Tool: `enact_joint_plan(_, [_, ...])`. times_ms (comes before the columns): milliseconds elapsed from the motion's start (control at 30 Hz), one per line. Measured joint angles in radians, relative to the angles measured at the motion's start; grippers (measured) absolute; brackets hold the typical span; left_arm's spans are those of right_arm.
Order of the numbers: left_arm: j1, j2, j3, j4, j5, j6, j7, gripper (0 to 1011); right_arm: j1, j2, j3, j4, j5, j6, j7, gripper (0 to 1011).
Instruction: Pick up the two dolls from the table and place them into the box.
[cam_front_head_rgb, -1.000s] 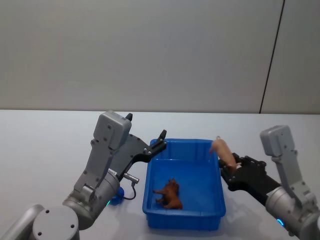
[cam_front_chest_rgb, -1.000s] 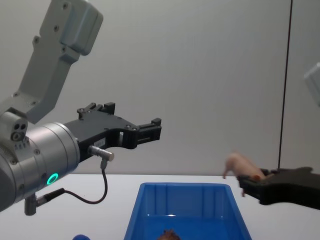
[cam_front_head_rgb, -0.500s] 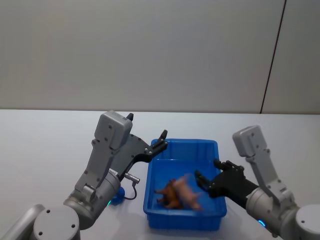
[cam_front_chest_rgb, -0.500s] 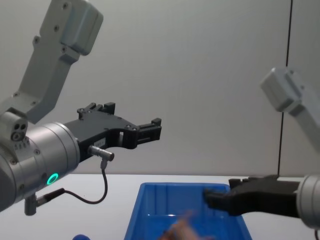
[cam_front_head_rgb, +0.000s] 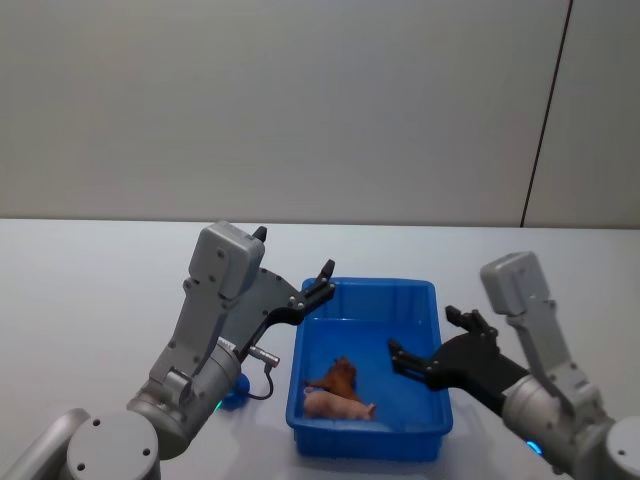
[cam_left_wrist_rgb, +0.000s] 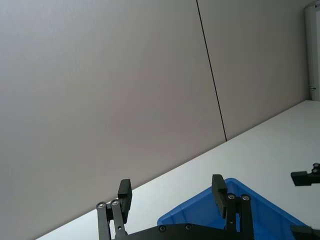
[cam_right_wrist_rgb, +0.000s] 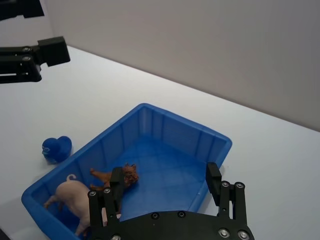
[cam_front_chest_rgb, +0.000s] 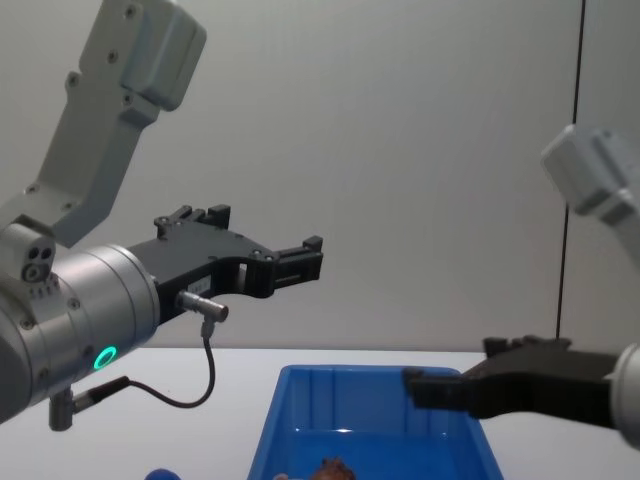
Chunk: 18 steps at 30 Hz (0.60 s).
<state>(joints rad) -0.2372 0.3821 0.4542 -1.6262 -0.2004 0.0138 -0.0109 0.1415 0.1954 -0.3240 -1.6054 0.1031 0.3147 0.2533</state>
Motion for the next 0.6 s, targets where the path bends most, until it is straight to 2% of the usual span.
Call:
enact_joint_plan(367, [0.000,0.000,0.000,0.000,0.000,0.000,0.000,1003,-0.053,0.073,0.054,-0.049,0.072,-0.065,-0.018,1001])
enact_joint_plan(600, [0.002,0.000,-0.001,0.001,0.000,0.004,0.000,1003,-0.075,0.103,0.077,-0.065,0.102,-0.084,-0.024,1001])
